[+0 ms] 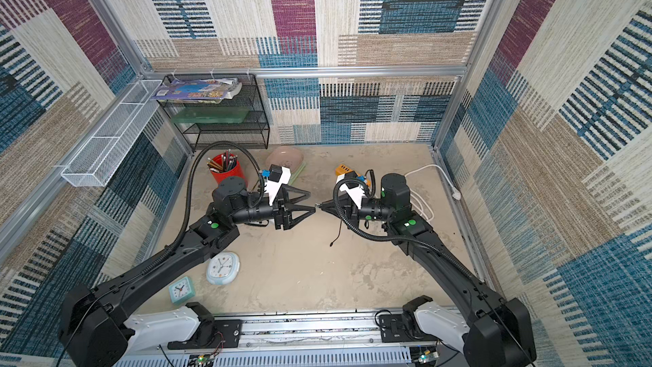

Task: Charge the electronic scale
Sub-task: Pick up the charging cable from the center of the board, then adjust the plug at the center of the board.

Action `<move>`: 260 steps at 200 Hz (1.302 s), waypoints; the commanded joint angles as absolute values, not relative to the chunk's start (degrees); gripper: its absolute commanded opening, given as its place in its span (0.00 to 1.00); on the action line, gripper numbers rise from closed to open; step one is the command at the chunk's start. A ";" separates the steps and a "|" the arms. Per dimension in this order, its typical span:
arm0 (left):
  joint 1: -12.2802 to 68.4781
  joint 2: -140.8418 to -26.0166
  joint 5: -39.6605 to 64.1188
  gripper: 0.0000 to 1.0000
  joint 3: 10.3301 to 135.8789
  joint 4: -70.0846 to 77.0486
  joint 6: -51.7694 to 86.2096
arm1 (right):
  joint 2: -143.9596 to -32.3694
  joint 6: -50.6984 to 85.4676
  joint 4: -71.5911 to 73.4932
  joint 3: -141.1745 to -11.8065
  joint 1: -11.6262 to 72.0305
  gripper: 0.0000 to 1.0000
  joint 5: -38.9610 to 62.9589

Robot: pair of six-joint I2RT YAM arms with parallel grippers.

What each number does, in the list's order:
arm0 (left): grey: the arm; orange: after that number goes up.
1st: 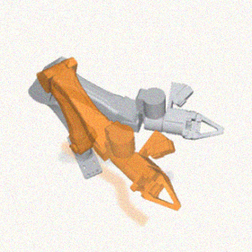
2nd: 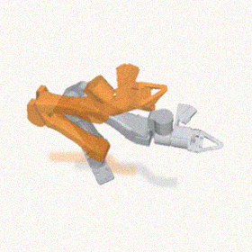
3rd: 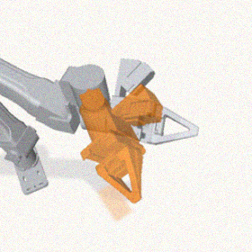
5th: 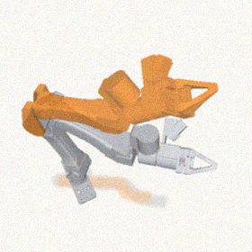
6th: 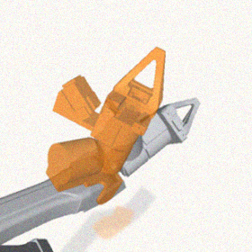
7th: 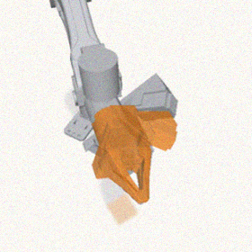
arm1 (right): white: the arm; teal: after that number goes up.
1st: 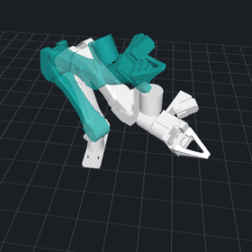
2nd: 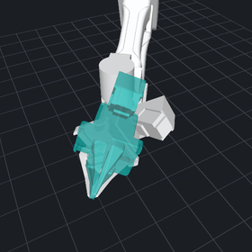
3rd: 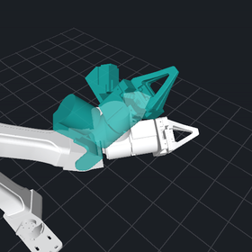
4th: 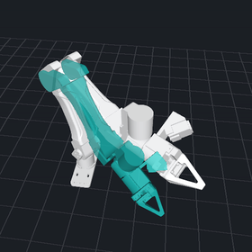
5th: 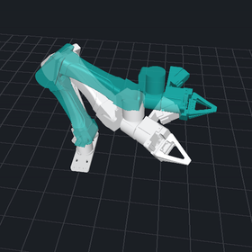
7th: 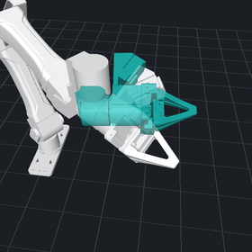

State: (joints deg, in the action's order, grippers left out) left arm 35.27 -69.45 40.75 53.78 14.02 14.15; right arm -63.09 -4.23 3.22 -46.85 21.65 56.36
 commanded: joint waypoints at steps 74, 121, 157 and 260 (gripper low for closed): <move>30.52 -70.52 11.02 0.73 55.04 -7.29 4.99 | -70.09 10.30 -2.42 -51.18 18.44 0.00 50.05; 28.69 -75.41 -0.88 0.80 53.77 -11.88 10.68 | -71.96 11.77 -3.27 -51.47 18.54 0.00 48.14; 28.30 -80.19 -6.19 0.84 52.56 -16.46 21.99 | -72.87 12.81 -2.11 -51.05 18.45 0.00 45.73; 24.23 -94.59 7.11 0.99 61.24 -21.28 16.66 | -79.13 10.17 3.57 -52.12 17.80 0.00 43.45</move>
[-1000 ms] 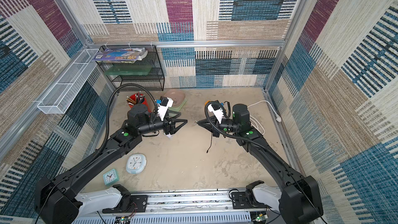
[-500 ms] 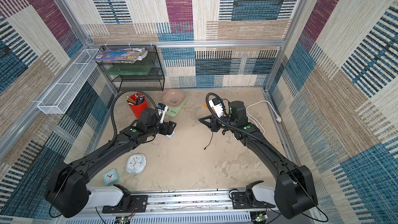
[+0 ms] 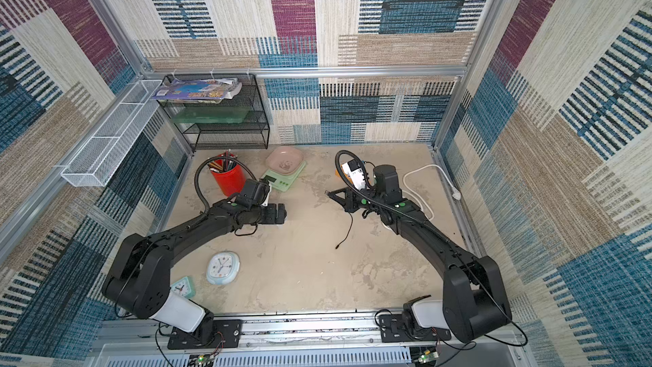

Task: Charge the electronic scale
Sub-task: Adjust the plug at the center of the board.

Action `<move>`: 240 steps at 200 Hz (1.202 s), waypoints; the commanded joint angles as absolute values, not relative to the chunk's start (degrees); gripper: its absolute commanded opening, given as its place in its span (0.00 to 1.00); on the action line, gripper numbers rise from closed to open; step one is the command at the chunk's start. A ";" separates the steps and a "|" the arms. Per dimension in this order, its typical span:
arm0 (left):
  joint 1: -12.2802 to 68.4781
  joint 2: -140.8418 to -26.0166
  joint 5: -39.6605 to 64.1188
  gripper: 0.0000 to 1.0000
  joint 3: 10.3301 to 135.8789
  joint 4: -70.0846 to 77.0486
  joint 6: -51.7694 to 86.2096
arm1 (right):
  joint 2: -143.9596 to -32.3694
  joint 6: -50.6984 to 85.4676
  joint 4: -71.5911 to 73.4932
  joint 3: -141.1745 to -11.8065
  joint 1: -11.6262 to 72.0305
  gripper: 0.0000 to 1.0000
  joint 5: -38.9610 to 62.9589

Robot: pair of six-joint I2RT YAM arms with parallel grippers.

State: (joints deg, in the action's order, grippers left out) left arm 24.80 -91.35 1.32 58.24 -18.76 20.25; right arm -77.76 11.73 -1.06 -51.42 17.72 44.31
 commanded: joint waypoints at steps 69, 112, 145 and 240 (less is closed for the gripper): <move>23.99 -101.69 11.09 0.97 65.46 -23.36 15.71 | -79.21 11.16 8.69 -47.85 18.93 0.00 37.79; 24.00 -99.68 16.68 0.96 61.94 -24.26 18.10 | -76.99 11.38 10.06 -45.62 19.07 0.00 35.26; 25.22 -96.00 20.37 0.95 56.86 -22.80 21.35 | -76.85 11.51 10.63 -44.98 19.02 0.00 35.15; 31.90 -89.70 13.49 0.97 57.20 -29.64 19.29 | -78.02 12.65 11.41 -44.40 18.11 0.00 37.30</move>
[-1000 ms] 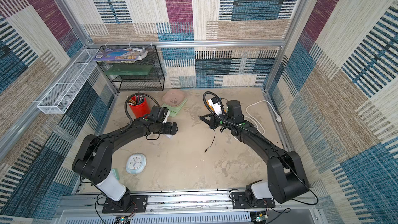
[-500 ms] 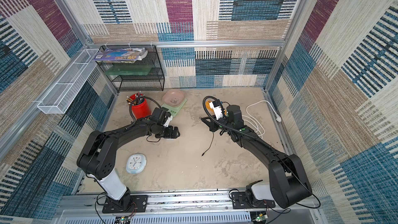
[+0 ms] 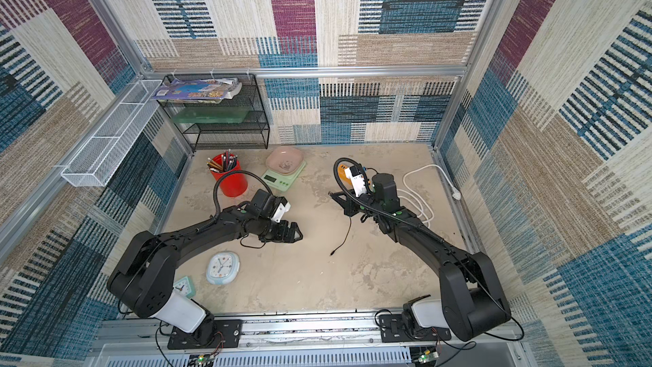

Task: Charge the electronic scale
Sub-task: Adjust the plug at the center of the board.

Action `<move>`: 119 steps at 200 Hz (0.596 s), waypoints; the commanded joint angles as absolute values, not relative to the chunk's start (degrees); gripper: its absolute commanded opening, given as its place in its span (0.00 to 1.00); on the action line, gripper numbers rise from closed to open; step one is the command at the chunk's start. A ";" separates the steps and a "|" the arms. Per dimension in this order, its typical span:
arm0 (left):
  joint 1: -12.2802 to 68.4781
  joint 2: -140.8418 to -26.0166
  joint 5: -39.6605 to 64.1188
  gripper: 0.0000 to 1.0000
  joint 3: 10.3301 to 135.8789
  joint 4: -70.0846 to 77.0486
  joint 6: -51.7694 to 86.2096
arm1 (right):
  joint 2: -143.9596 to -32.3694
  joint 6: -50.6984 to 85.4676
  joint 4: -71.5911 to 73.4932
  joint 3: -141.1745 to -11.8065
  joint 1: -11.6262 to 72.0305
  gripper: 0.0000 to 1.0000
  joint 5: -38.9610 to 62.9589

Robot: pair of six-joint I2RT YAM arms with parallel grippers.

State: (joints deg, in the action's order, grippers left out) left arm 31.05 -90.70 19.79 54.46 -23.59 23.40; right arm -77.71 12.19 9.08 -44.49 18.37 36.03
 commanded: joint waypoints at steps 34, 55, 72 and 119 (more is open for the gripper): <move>31.86 -90.35 5.73 0.99 60.26 -34.24 7.36 | -77.71 12.74 11.86 -44.08 18.01 0.00 37.27; 31.90 -91.74 3.33 1.00 60.39 -32.68 5.18 | -77.65 12.60 11.78 -43.97 18.02 0.00 37.05; 31.99 -92.25 5.73 0.99 58.12 -28.81 2.92 | -77.39 12.26 11.32 -44.07 17.92 0.00 36.59; 32.07 -93.83 9.95 0.99 57.71 -26.18 -2.84 | -77.14 12.30 11.78 -43.58 17.75 0.00 36.51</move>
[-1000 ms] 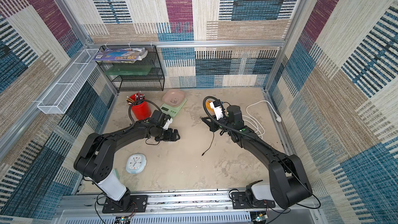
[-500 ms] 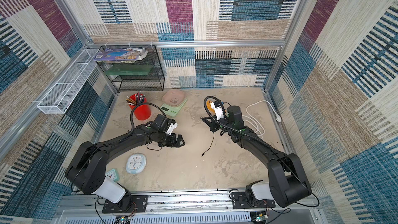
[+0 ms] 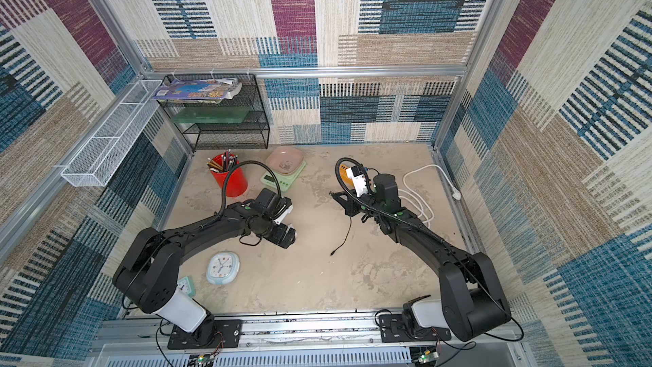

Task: Charge the electronic scale
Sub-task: Adjust the plug at the center of the board, then pick up the plug from the center of the board.

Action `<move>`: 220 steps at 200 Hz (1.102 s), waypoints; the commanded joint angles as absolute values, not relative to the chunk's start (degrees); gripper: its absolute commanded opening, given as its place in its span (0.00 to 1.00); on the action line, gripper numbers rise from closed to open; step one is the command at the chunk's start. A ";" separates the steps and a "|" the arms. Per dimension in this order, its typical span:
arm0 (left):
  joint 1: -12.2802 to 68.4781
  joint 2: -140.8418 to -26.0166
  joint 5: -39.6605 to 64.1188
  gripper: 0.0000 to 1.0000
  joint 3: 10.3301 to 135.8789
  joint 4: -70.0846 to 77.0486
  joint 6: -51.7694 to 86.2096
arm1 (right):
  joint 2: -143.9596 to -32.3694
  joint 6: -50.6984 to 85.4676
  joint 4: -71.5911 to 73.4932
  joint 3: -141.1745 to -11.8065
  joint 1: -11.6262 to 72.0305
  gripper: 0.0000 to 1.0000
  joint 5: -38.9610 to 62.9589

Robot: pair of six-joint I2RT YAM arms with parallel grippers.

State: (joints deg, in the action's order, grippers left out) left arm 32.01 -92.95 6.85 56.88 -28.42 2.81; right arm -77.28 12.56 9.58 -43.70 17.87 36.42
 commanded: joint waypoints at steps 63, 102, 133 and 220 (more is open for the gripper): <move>32.26 -100.06 7.99 0.91 64.28 -31.70 -6.80 | -78.25 11.34 10.86 -44.15 17.75 0.00 38.26; 34.16 -102.54 6.95 0.86 65.62 -34.48 -7.85 | -79.62 11.05 9.32 -45.31 17.70 0.00 39.34; 36.40 -102.50 5.01 0.85 65.93 -34.52 -8.31 | -81.29 11.77 9.41 -45.99 17.75 0.00 40.28; 37.27 -104.29 -1.79 0.72 66.47 -35.02 -5.89 | -83.51 12.25 7.82 -47.79 17.75 0.00 42.23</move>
